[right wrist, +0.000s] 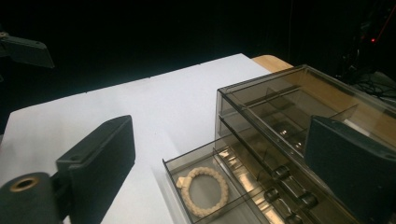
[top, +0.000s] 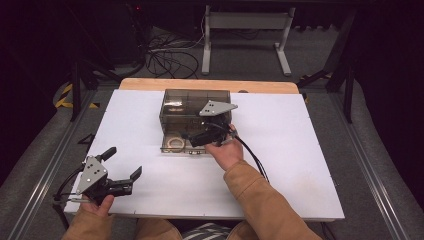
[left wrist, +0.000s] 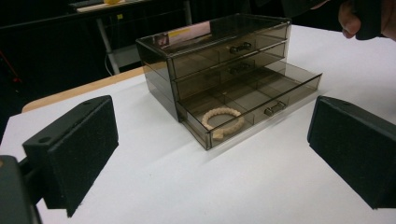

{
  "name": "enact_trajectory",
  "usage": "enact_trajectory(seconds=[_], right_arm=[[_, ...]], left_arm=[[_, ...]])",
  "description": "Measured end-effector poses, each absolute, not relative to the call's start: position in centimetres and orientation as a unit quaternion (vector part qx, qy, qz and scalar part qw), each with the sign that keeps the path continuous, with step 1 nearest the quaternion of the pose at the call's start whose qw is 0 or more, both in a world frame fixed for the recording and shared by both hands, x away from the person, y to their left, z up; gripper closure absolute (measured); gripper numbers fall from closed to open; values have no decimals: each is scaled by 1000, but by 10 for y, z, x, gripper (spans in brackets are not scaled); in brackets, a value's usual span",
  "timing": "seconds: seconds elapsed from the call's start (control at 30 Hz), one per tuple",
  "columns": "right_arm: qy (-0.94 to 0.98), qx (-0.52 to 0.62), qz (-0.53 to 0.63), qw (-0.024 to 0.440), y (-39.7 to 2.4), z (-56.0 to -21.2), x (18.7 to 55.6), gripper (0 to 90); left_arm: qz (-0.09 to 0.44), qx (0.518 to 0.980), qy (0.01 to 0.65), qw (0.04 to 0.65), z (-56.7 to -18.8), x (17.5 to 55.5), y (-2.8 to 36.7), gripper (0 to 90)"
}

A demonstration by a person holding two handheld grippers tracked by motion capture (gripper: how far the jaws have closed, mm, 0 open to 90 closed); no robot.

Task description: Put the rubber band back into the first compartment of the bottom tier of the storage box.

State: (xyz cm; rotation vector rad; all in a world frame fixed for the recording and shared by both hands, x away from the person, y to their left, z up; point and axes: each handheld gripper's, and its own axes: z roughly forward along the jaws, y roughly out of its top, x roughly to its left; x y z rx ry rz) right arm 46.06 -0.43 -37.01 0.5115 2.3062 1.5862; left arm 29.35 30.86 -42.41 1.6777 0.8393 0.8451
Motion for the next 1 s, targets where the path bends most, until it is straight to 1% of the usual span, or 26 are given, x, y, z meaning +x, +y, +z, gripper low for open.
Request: enact_trajectory(seconds=[0.2,0.5,0.67,1.0], right_arm=[[795,181,559,149,-19,-364,456,46],[782,190,573,151,-55,-356,446,8],[772,200,583,157,-81,-354,440,3],[767,214,579,174,-116,-360,427,0]], left_arm=[[352,699,349,515,-424,293,308,24],[353,699,349,515,-424,293,307,24],[353,698,349,516,-424,293,307,24],[352,697,348,518,-423,293,307,24]])
